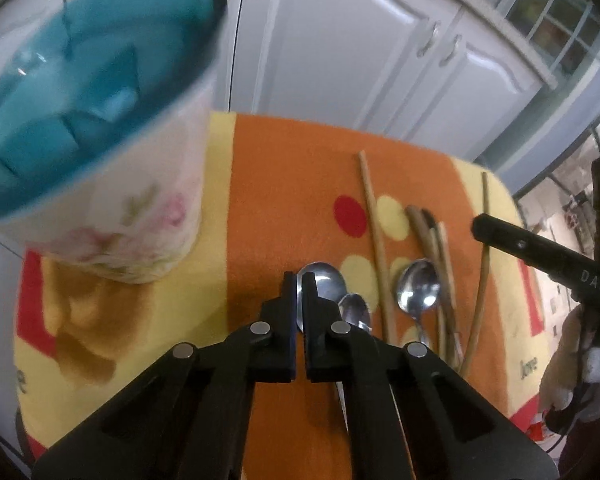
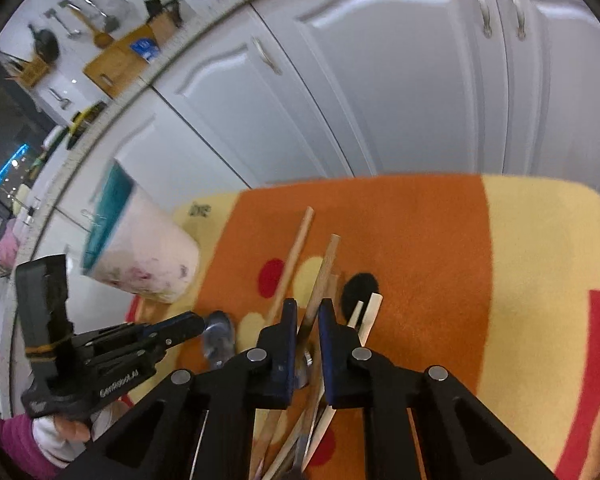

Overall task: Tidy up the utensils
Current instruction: 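Close the left tool on a silver spoon while the right tool grasps a wooden chopstick, then lift the spoon with the left tool while the right tool lifts the chopstick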

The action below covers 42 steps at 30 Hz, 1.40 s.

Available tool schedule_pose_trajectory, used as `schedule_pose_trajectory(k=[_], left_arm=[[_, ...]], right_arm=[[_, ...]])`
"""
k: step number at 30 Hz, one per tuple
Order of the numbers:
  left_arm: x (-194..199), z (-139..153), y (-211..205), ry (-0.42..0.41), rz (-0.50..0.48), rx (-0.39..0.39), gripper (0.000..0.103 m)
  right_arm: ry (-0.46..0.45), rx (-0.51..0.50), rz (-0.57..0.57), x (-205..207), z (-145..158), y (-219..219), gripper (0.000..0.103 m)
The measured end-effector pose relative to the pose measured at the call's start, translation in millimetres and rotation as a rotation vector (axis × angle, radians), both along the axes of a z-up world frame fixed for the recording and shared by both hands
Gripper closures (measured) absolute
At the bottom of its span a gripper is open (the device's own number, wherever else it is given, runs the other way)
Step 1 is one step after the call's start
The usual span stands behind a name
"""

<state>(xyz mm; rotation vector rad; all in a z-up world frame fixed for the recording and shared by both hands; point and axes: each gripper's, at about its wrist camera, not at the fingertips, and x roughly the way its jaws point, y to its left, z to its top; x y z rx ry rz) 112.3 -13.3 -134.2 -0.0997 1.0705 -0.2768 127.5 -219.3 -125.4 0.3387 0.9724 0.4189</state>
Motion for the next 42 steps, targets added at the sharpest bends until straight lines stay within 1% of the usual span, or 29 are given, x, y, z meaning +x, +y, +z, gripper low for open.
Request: schedule_pose_trajectory(k=[3, 5, 8, 9, 10, 12, 13, 16, 17, 20, 22, 23, 25, 28, 33, 36, 40, 42], left_arm=[[-8, 13, 5, -0.016, -0.014, -0.028, 0.103], [-12, 16, 6, -0.025, -0.018, -0.02, 0.103], [-9, 8, 8, 0.016, -0.022, -0.033, 0.101], [-7, 4, 7, 0.032, -0.02, -0.042, 0.096], [-4, 0, 6, 0.045, -0.021, -0.047, 0.085], [-1, -8, 4, 0.057, -0.021, -0.044, 0.072], [-1, -12, 4, 0.066, -0.025, -0.04, 0.072], [7, -26, -1, 0.088, -0.02, -0.028, 0.072], [8, -26, -1, 0.064, -0.017, -0.037, 0.072], [14, -26, -5, 0.065, -0.031, -0.036, 0.073], [17, -29, -11, 0.063, -0.058, -0.021, 0.086], [17, -29, -14, 0.055, -0.069, -0.007, 0.086], [16, -29, -18, 0.046, -0.094, 0.01, 0.092], [9, -24, -14, 0.045, -0.101, 0.0, 0.1], [-3, 1, -5, 0.009, -0.1, -0.028, 0.103], [-10, 15, 5, 0.002, -0.079, -0.073, 0.103], [-26, 47, 13, -0.073, -0.079, -0.093, 0.103], [-32, 58, 17, -0.104, -0.082, -0.091, 0.103]], right_arm=[[-0.043, 0.014, 0.002, -13, 18, -2, 0.094], [-0.066, 0.008, 0.011, -19, 27, -1, 0.095], [-0.076, -0.006, 0.01, -24, 33, 1, 0.095], [-0.077, -0.004, 0.009, -26, 33, 0, 0.095], [-0.078, -0.002, 0.006, -27, 33, 0, 0.095], [-0.075, 0.006, 0.003, -30, 33, -3, 0.095], [-0.072, 0.007, 0.0, -29, 31, -4, 0.095], [-0.061, 0.015, -0.006, -28, 29, -8, 0.095], [-0.061, 0.017, -0.005, -27, 29, -8, 0.095], [-0.059, 0.021, -0.001, -27, 28, -9, 0.095], [-0.054, 0.023, 0.0, -25, 27, -10, 0.095], [-0.052, 0.025, 0.0, -24, 27, -9, 0.095], [-0.053, 0.026, 0.001, -24, 27, -9, 0.095], [-0.06, 0.022, 0.014, -26, 29, -6, 0.095], [-0.1, 0.013, 0.037, -35, 45, 0, 0.095], [-0.137, 0.002, 0.039, -42, 59, 3, 0.097], [-0.198, -0.021, 0.055, -52, 81, 7, 0.099], [-0.203, -0.036, 0.067, -52, 84, 11, 0.099]])
